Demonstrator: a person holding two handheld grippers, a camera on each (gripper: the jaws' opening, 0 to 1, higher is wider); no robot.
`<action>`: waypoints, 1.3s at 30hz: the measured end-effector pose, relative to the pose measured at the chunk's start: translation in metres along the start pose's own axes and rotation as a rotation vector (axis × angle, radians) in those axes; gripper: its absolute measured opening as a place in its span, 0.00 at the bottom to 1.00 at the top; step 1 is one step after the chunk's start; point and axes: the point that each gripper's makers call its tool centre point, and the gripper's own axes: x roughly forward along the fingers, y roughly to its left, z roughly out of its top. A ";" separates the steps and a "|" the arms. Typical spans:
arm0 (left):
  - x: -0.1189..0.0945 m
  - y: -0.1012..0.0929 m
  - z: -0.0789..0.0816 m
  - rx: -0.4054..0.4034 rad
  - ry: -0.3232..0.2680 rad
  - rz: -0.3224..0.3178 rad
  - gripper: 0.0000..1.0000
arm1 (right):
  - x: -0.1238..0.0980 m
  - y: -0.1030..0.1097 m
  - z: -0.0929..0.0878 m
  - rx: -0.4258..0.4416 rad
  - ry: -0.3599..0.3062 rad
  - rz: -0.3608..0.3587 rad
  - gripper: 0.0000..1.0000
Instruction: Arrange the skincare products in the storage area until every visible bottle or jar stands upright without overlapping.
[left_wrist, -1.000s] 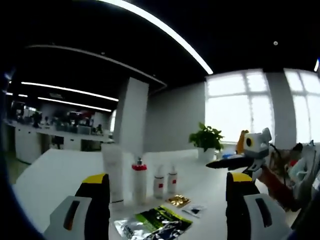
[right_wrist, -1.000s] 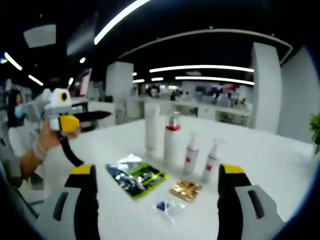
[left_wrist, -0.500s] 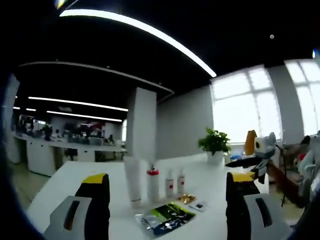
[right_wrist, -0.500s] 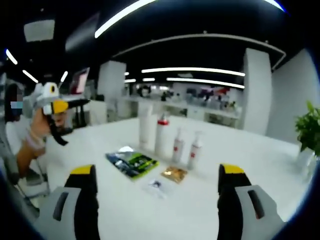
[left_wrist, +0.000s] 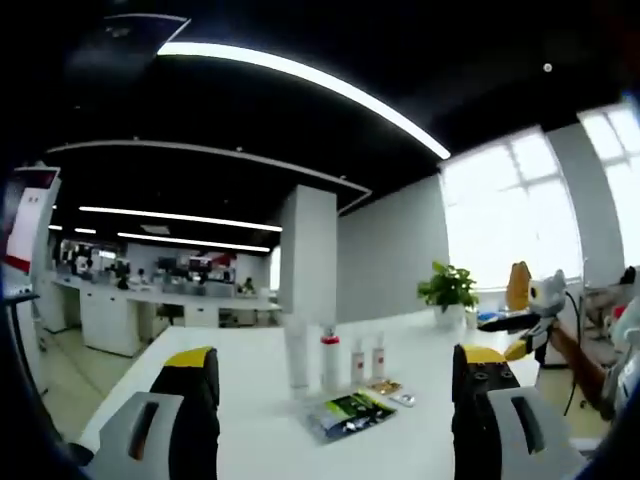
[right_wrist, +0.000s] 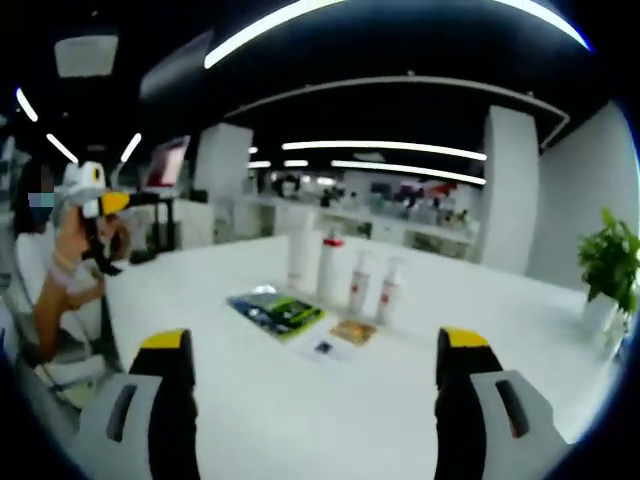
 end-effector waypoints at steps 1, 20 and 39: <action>-0.003 -0.002 0.002 -0.001 -0.015 0.005 1.00 | -0.003 0.002 0.000 -0.006 0.000 -0.004 1.00; -0.055 -0.040 -0.027 0.036 0.033 0.012 1.00 | -0.061 0.025 -0.004 -0.026 -0.037 -0.035 1.00; -0.060 -0.041 -0.058 -0.059 0.065 0.012 1.00 | -0.088 0.017 -0.045 0.100 -0.070 -0.097 1.00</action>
